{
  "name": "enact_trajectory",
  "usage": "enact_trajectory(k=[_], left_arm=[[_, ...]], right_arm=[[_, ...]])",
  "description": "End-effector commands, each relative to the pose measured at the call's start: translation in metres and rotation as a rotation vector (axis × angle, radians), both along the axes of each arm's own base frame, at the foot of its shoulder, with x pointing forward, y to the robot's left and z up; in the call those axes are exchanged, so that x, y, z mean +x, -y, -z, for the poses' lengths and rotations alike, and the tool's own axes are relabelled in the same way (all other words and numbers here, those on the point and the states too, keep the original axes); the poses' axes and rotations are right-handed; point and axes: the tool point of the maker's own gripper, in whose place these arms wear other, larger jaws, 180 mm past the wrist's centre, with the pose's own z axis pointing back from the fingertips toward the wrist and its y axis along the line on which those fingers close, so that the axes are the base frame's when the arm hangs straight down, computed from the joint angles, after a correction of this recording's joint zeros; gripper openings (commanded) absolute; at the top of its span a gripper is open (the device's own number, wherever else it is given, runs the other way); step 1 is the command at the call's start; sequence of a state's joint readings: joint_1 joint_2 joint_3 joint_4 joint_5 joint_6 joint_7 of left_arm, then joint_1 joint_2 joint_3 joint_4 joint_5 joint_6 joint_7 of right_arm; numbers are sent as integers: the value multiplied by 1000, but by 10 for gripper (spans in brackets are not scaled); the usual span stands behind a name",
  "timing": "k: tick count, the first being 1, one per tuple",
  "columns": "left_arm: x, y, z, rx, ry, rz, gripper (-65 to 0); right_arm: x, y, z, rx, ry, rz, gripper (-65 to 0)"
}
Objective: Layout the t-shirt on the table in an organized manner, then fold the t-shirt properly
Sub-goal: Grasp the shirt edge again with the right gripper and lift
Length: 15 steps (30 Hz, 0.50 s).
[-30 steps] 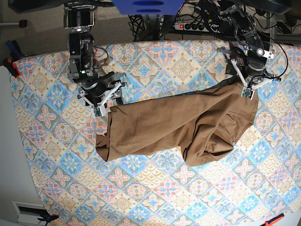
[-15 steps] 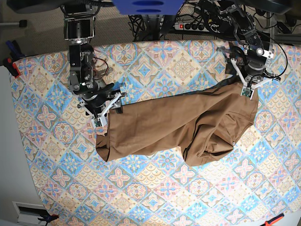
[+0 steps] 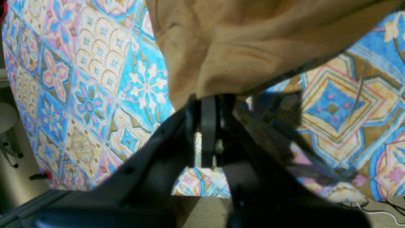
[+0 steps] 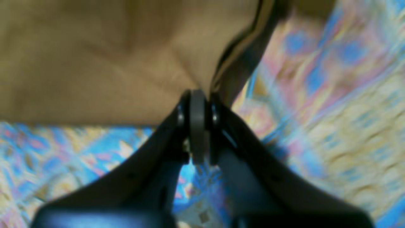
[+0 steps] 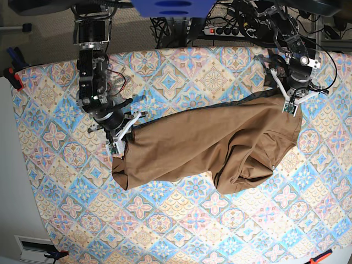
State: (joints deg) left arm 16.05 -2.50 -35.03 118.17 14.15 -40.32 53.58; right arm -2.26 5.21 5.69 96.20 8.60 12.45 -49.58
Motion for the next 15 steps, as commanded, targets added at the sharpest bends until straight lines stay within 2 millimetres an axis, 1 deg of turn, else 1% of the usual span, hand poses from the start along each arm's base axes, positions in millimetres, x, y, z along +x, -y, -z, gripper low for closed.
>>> enact_trajectory(k=[1,4,5,6,7,8,9,10,12,14,15], left_arm=[[5,-2,-8,12,30,2,-650],[4,-2,-8,12,29,2,-650],[4,-2,-8,13,30,2,-650],[4,-2,-8,13,30,2,-650],[4,-2,-9,13,30,2,-650],[4,-2,-9,13,30,2,-650],[4,-2,-10,15,33,3,-650],[5,-3,-13,23,41,6,-650],[8,-2,-18,29,57,10,-650],[10,-1,-20,30,63,15,-650],[13,3,-20,26,66,28,-650]], right_arm=[[6,-3,-25,16,85,-10,-650],[-16,-8,-39,16,119,-24,-650],[-24,-9,-40,17,120,-28,-650],[-33,-10,-38,17,110,-30,-650],[-46,-10,-29,18,77,-31,-650],[-63,-10,-16,18,30,-31,-650],[-74,-10,-9,19,6,-29,-650],[-73,-10,-13,20,20,-28,-650],[-72,-11,-15,23,32,-30,-650],[-71,-11,-15,23,35,-30,-650],[-68,-11,-19,25,50,-29,-650]])
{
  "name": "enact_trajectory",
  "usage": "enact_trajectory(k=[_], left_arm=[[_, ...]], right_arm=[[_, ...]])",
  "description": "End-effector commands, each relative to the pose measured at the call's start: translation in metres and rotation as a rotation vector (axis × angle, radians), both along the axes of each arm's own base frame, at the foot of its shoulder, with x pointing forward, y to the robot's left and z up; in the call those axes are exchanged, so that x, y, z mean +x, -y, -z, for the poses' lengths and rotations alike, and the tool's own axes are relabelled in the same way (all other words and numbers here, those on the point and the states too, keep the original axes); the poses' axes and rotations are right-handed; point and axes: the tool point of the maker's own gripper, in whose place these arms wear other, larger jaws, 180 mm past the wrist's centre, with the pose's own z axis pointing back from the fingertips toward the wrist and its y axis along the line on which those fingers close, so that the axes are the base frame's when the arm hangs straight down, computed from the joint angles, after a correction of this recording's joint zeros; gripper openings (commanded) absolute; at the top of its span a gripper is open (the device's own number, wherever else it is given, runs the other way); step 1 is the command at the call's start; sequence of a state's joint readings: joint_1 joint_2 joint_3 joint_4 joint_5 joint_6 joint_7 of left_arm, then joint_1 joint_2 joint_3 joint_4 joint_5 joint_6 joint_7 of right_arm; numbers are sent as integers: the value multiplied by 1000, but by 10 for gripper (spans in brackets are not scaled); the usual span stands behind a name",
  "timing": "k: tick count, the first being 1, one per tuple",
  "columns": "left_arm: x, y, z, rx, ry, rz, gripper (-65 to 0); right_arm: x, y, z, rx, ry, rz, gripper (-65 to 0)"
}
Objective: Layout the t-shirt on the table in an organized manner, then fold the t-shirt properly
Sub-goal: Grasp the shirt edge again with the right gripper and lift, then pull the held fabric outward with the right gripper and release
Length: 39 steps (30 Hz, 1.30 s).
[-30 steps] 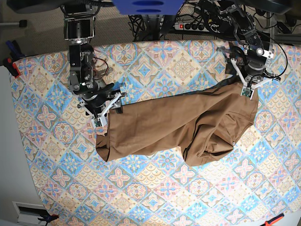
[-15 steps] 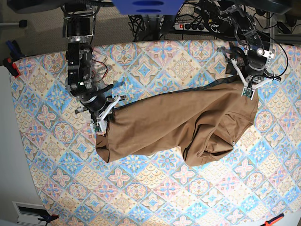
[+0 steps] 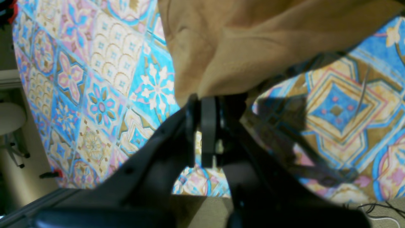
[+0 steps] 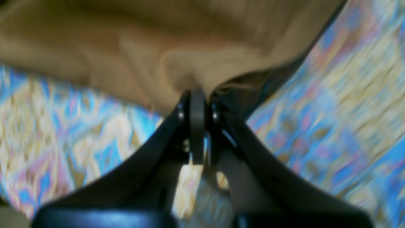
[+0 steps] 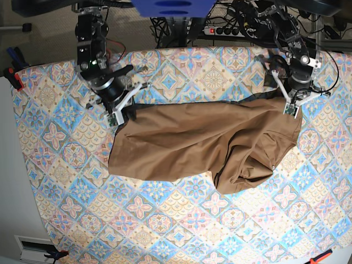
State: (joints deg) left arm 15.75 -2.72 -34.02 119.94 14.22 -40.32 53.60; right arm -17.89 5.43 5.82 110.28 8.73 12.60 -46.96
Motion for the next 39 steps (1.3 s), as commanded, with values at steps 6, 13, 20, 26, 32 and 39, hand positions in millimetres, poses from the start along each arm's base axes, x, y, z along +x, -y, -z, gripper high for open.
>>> enact_trajectory(k=[6,13,20,26,32,39], left_arm=[[13,8,-9,59,11,55,-650],[14,11,-7,109,-18,77,-650],[20,8,-12,111,-4,65,-650],[19,12,-10,99,-5,62,-650],[15,14,-5,110,-27,41,-650],[13,18,-3,109,-36,34,-650]], right_arm=[[42,-2,-46,25,178,-2,-650],[107,1,-105,-5,307,0,-650],[180,11,-120,-16,287,24,-650],[214,-21,-80,-77,123,-83,-650],[219,-67,-17,-100,3,-190,-650],[213,-108,7,-132,-63,-280,-650]])
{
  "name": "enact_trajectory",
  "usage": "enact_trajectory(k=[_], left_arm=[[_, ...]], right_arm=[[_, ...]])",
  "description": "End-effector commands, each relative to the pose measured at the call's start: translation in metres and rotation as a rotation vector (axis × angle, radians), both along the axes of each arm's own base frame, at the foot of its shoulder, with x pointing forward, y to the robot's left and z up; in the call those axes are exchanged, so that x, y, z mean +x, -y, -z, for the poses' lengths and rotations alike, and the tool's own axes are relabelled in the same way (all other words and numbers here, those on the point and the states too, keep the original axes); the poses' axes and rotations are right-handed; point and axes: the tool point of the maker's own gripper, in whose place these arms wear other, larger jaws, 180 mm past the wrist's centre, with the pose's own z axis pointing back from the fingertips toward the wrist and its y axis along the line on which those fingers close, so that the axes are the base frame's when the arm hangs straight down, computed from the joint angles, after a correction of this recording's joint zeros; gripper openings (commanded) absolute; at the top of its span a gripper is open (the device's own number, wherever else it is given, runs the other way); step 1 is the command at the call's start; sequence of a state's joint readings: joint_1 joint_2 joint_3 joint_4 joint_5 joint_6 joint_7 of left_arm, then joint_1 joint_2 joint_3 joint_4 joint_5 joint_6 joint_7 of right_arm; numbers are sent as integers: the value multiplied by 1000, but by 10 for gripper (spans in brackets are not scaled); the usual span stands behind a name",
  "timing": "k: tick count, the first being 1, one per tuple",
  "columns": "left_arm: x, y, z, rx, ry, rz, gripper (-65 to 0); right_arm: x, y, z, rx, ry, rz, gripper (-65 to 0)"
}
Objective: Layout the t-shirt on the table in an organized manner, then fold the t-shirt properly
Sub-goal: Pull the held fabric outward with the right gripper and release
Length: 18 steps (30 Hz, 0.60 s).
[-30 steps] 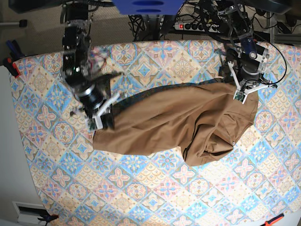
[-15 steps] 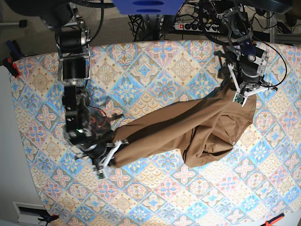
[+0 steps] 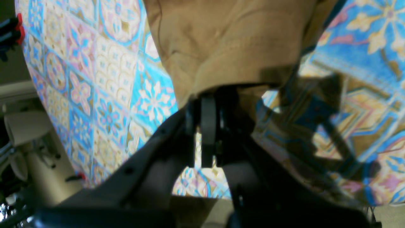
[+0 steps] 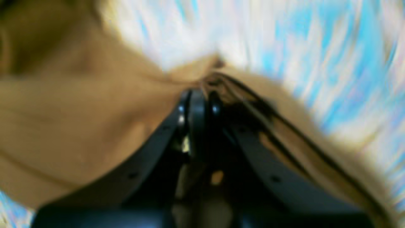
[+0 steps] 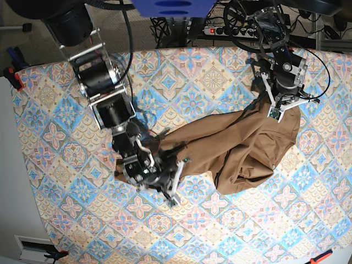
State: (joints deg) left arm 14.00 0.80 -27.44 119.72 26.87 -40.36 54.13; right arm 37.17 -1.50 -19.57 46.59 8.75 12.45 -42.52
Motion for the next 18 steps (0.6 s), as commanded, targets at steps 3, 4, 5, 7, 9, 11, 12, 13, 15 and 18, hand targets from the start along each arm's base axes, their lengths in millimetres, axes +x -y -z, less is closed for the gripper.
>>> enact_trajectory(k=[3,4,5,7,9,11,12,13,15,18], left_arm=[[6,1,-8,2,35,2,-650],[5,1,-7,1,33,2,-650],[5,1,-7,1,33,2,-650],[5,1,-7,1,33,2,-650],[5,1,-6,-1,29,2,-650],[5,1,-5,-2,29,2,-650],[5,1,-5,-2,29,2,-650],[5,1,-5,-2,29,2,-650],[5,1,-5,-2,26,1,-650],[5,2,-5,-4,28,3,-650]], right_arm=[[0,-7,-2,-41,22,-50,-468],[-2,-9,0,-49,20,-61,-401],[-3,-10,0,-54,23,-70,-343],[-3,-10,0,-57,24,-72,-255],[-1,-15,-9,-46,50,-80,-227],[6,-29,-41,-10,134,-105,-234],[9,-38,-61,12,189,-123,-237],[11,-46,-85,38,248,-140,-236],[15,-50,-128,89,352,-142,-236],[20,-26,-155,165,415,-57,-236]])
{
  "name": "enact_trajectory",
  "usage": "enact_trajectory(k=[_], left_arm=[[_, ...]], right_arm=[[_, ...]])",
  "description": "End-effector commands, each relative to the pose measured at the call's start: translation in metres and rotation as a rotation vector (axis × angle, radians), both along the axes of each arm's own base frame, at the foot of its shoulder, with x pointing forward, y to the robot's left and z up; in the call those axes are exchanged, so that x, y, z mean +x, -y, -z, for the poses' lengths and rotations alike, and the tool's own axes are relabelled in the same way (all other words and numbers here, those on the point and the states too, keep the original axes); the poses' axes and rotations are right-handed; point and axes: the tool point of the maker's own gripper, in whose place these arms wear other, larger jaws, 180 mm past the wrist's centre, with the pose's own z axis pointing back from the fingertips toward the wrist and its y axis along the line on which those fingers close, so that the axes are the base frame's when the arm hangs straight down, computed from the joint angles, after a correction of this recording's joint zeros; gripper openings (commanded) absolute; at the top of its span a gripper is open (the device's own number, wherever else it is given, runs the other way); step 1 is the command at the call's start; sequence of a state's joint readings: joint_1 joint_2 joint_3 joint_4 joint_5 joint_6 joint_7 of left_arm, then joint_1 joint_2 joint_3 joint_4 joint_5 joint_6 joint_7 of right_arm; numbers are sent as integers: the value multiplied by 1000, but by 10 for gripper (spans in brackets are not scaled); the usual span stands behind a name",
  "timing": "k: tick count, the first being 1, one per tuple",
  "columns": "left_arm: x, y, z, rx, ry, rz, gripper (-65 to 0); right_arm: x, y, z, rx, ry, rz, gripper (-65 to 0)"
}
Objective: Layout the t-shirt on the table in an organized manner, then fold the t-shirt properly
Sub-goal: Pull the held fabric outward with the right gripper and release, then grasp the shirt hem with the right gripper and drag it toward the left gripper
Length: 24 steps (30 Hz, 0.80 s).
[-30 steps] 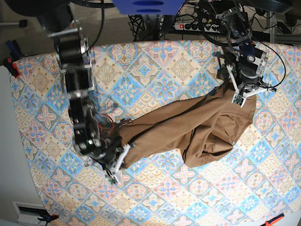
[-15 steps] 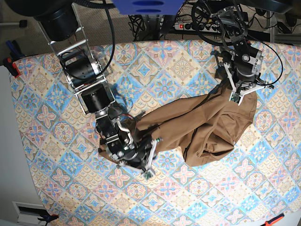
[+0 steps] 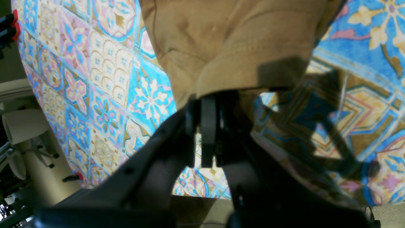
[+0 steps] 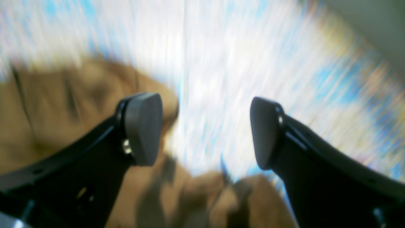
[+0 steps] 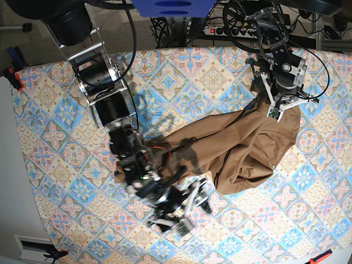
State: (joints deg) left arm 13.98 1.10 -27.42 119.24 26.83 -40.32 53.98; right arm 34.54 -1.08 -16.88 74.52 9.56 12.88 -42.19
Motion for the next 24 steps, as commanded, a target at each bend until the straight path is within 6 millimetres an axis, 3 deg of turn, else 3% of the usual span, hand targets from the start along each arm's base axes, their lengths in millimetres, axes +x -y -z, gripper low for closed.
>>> enact_trajectory(k=[1,4,8,14,18,24], left_arm=[[5,-1,-8,6,33,3,-650],[6,0,-8,6,34,4,-650],[6,-1,-8,7,35,5,-650],[10,6,-8,3,37,30,-650],[12,12,-7,0,32,51,-650],[13,16,-7,-6,33,57,-650]], right_arm=[[8,22,-12,11,28,56,-236],[16,57,-35,93,66,154,-237],[5,103,7,155,-30,284,-237],[-28,142,73,185,-169,404,-237],[-42,161,97,198,-220,459,-237],[-56,176,113,221,-226,507,-237]])
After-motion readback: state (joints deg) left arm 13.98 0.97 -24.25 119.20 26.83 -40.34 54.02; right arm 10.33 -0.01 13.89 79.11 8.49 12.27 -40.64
